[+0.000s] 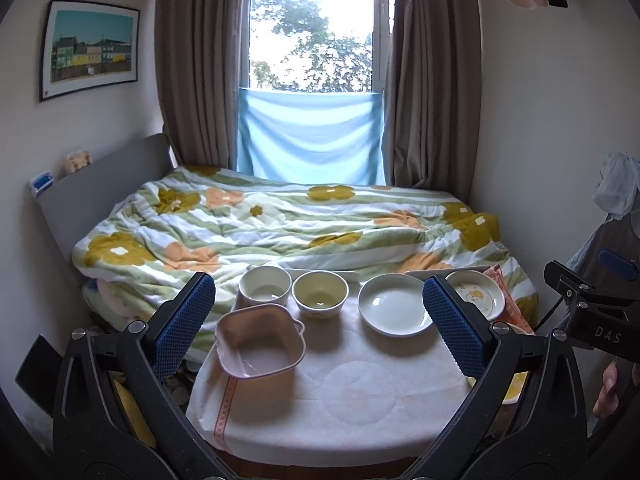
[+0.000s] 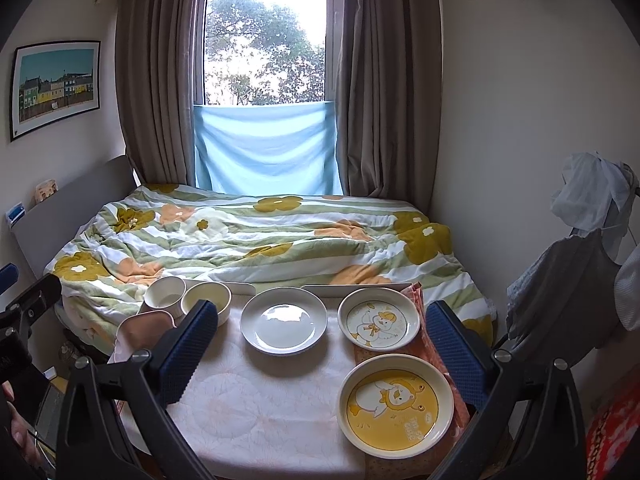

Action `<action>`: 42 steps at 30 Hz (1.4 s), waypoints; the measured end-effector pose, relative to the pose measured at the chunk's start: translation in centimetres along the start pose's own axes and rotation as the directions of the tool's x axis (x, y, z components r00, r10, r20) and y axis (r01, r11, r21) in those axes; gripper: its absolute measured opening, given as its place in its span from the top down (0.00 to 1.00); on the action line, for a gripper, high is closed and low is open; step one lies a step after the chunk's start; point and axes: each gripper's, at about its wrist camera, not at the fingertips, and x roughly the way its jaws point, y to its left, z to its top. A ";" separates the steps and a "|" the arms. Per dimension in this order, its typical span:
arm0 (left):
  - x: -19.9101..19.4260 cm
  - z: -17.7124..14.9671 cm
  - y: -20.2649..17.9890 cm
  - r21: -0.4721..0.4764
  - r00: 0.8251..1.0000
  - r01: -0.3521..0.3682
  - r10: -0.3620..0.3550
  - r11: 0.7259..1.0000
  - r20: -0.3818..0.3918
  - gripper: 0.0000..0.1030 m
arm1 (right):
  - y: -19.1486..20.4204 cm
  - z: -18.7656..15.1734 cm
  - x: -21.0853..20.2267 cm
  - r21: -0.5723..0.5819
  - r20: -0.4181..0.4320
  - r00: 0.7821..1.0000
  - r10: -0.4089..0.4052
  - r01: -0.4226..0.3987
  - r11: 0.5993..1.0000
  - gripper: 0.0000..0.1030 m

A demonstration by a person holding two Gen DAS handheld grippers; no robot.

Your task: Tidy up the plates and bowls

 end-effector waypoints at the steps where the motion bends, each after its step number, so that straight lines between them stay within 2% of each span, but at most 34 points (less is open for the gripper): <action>1: 0.0 0.0 0.0 0.000 1.000 -0.002 0.002 1.000 0.001 0.00 | 0.0 0.0 0.0 0.000 0.000 1.000 0.000 0.000 1.000 0.00; 42: 0.3 -0.3 0.9 -0.003 1.000 -0.010 0.010 1.000 -0.004 0.00 | 0.3 0.1 0.4 -0.001 -0.007 1.000 -0.003 0.003 1.000 0.00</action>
